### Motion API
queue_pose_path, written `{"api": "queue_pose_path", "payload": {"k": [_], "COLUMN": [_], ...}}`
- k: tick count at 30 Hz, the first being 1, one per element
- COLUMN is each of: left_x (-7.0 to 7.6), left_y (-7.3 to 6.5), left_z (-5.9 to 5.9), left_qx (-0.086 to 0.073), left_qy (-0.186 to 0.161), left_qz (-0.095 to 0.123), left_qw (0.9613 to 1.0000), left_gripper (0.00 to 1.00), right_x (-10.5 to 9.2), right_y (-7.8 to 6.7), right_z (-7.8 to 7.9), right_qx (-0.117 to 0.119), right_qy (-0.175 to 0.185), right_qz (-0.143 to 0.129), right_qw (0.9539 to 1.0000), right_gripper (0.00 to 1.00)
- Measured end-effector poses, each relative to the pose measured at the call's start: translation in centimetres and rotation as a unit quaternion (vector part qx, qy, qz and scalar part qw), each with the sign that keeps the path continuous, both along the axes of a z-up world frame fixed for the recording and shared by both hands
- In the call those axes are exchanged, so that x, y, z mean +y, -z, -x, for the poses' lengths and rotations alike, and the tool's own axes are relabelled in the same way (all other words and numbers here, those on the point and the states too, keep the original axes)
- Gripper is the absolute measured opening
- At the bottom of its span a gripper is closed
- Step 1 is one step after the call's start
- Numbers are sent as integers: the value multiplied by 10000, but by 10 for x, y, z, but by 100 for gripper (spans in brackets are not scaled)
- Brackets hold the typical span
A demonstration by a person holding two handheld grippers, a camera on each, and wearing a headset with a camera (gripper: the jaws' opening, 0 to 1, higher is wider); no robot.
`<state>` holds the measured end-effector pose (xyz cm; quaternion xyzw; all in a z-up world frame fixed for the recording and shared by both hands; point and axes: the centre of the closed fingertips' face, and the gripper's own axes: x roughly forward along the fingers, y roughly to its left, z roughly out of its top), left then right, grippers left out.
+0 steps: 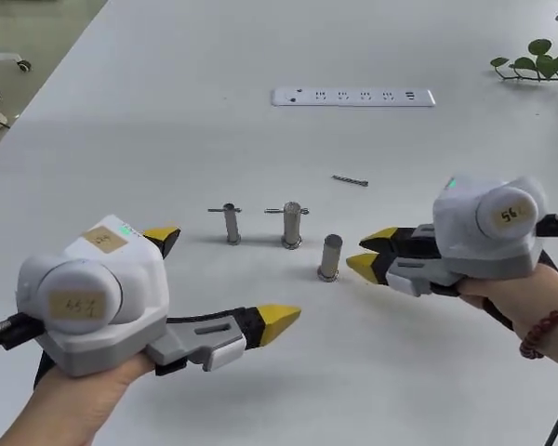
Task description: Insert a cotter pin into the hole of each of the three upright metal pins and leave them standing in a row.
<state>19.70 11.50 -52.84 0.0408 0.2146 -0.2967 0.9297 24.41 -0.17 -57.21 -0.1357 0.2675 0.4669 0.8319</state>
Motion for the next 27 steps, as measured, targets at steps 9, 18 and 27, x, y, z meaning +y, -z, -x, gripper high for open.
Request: {"api": "queue_pose_path", "payload": {"k": [9, 18, 27], "left_x": [1, -1, 1], "left_y": [3, 2, 7], "left_z": [-1, -4, -5], "left_qx": [25, -50, 0], "left_qy": [2, 96, 75], "left_qz": [-41, -102, -71], "left_qw": [10000, 9999, 9999], "left_gripper": [99, 99, 99], "right_x": [-6, -7, -14], "right_y": [-4, 0, 5], "right_z": [-28, -58, -95], "right_qx": [41, 180, 210], "right_qy": [113, 206, 219], "right_qz": [162, 364, 647], "right_qw": [9998, 9990, 9974], "right_gripper": [17, 19, 18]}}
